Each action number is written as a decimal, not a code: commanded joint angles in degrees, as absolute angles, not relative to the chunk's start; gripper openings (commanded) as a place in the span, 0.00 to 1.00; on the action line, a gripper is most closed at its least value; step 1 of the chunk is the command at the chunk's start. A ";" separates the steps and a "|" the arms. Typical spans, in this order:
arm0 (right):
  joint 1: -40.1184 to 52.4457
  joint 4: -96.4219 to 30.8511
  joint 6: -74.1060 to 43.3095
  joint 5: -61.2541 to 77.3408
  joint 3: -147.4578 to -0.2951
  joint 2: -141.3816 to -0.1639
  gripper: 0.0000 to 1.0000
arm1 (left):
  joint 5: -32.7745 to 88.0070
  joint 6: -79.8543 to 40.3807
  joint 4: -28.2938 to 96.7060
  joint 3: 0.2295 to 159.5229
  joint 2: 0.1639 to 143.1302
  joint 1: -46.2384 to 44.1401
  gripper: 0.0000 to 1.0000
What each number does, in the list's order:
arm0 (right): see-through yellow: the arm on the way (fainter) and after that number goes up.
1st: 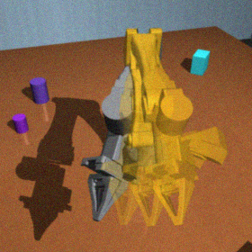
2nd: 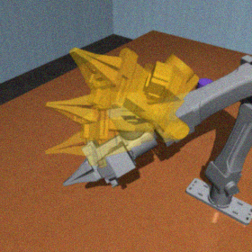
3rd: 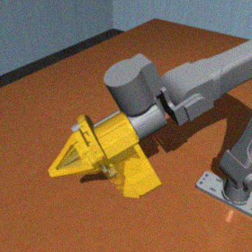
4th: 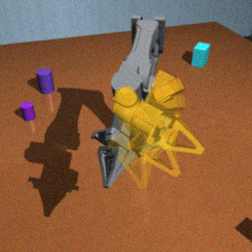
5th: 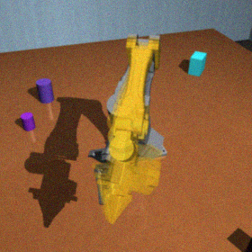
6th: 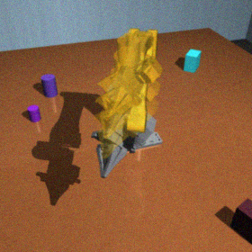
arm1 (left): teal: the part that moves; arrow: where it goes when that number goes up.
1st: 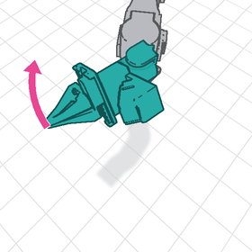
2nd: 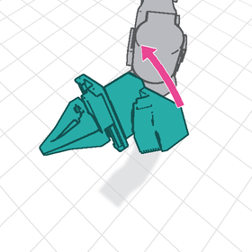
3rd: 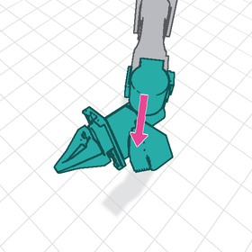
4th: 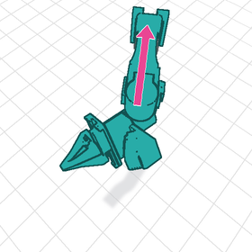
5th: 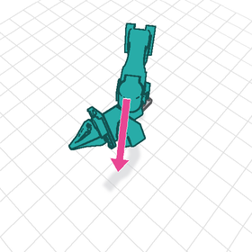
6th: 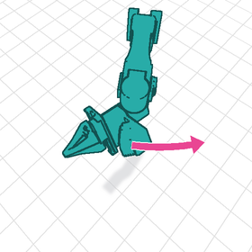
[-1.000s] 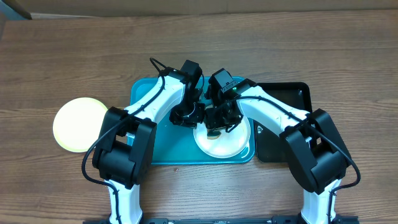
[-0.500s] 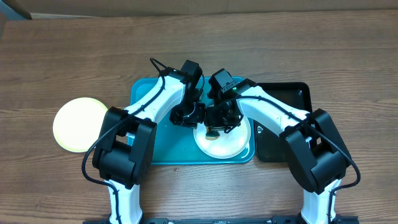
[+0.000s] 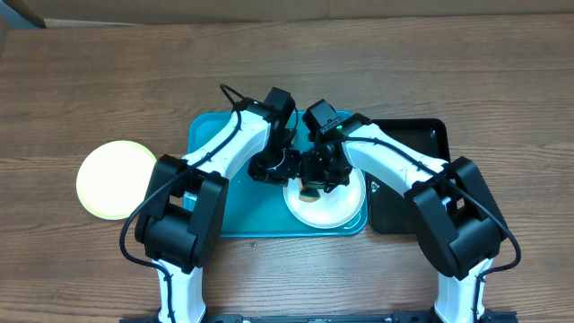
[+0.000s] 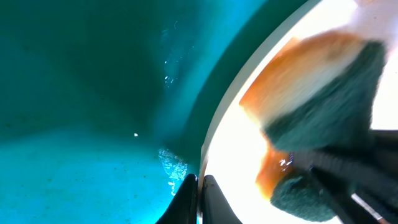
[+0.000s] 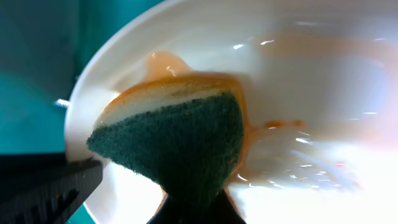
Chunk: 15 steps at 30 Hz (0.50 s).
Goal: Clean dirty plates on tray and stack at the side
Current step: 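Scrub the white plate again near the left gripper with the sponge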
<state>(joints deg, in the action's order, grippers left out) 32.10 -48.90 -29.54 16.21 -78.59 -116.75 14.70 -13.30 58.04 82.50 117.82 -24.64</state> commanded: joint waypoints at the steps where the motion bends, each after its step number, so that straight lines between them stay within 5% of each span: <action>1: 28.93 -50.06 -32.99 10.37 -78.65 -117.78 0.05 | 16.38 -12.40 58.50 82.35 118.39 -25.21 0.04; 15: 26.06 -56.64 -37.01 4.49 -78.87 -117.43 0.04 | 15.16 -12.45 58.76 82.35 118.39 -25.10 0.04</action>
